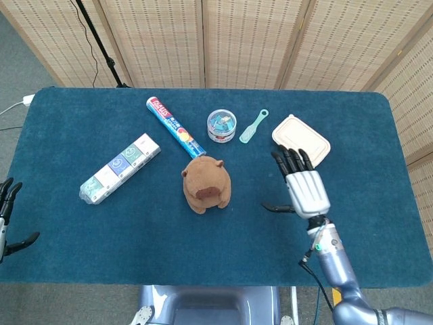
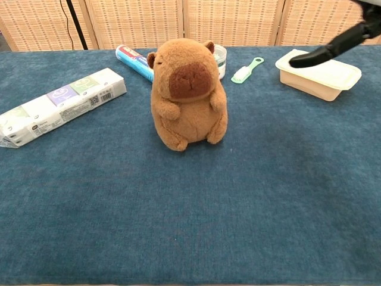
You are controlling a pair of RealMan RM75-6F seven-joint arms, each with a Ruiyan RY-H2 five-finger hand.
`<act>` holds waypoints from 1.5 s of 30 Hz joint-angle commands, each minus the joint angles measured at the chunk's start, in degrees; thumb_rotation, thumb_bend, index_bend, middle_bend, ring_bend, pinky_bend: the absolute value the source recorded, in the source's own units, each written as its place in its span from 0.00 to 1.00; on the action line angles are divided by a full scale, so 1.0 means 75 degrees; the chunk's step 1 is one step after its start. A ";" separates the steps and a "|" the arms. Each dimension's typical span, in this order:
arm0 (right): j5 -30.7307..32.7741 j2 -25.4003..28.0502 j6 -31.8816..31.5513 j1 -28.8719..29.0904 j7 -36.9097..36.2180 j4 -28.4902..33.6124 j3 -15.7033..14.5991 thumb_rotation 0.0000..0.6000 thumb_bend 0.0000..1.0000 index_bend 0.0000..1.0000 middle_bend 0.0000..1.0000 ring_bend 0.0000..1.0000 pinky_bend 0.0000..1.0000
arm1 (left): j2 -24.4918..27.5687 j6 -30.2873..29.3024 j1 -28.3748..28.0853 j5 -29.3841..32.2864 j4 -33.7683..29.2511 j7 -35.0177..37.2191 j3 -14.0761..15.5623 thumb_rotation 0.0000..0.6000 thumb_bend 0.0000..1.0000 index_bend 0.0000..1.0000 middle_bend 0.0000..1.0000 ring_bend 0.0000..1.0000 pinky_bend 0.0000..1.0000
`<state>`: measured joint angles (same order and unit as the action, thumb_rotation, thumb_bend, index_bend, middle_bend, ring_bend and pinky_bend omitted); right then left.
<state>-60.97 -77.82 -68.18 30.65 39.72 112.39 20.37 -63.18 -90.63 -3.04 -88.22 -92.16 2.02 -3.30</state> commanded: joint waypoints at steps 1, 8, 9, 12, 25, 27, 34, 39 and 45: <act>0.0932 -0.0728 0.0230 0.0817 0.0538 -0.0338 0.0494 0.54 0.00 0.03 0.00 0.00 0.00 | 0.0018 0.0017 -0.0008 0.0006 -0.0001 0.0037 -0.0003 1.00 0.00 0.00 0.00 0.00 0.00; 0.1811 -0.1385 0.0233 0.1724 0.0896 -0.0709 0.0909 0.54 0.00 0.03 0.00 0.00 0.00 | 0.0054 0.0053 -0.0022 0.0005 0.0008 0.0127 0.0001 1.00 0.00 0.00 0.00 0.00 0.00; 0.1963 -0.1476 0.0225 0.1861 0.0973 -0.0780 0.0968 0.54 0.00 0.03 0.00 0.00 0.00 | 0.0059 0.0061 -0.0025 0.0009 0.0010 0.0140 0.0000 1.00 0.00 0.00 0.00 0.00 0.00; 0.2850 -0.2017 0.0207 0.2568 0.1170 -0.1367 0.1355 0.54 0.00 0.03 0.00 0.00 0.00 | 0.0086 0.0075 -0.0027 -0.0016 0.0022 0.0224 0.0019 1.00 0.00 0.00 0.00 0.00 0.00; 0.3896 -0.3020 0.0244 0.3928 0.0639 -0.2792 0.1699 0.53 0.00 0.02 0.00 0.00 0.00 | 0.0110 0.0110 -0.0043 0.0031 0.0038 0.0324 0.0000 1.00 0.00 0.00 0.00 0.00 0.00; 0.3910 -0.3129 0.0191 0.4078 0.0603 -0.2804 0.1672 0.54 0.00 0.02 0.00 0.00 0.00 | 0.0128 0.0136 -0.0056 0.0042 0.0033 0.0357 -0.0006 1.00 0.00 0.00 0.00 0.00 0.00; 0.3980 -0.3375 0.0035 0.4329 0.0429 -0.2759 0.1565 0.54 0.00 0.02 0.00 0.00 0.00 | 0.0185 0.0154 -0.0068 0.0080 0.0033 0.0474 -0.0031 1.00 0.00 0.00 0.00 0.00 0.00; 0.4006 -0.3559 0.0016 0.4515 0.0344 -0.2957 0.1538 0.54 0.00 0.02 0.00 0.00 0.00 | 0.0193 0.0111 -0.0049 0.0030 0.0035 0.0514 -0.0010 1.00 0.00 0.00 0.00 0.00 0.00; 0.3982 -0.3825 0.0053 0.4772 0.0583 -0.3789 0.1177 0.54 0.00 0.03 0.00 0.00 0.00 | 0.0242 0.0042 -0.0010 0.0014 0.0069 0.0712 -0.0009 1.00 0.00 0.00 0.00 0.00 0.00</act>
<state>-31.02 -105.66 -67.87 65.71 43.37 85.72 30.34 -61.46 -90.26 -3.15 -88.17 -91.73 7.16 -3.31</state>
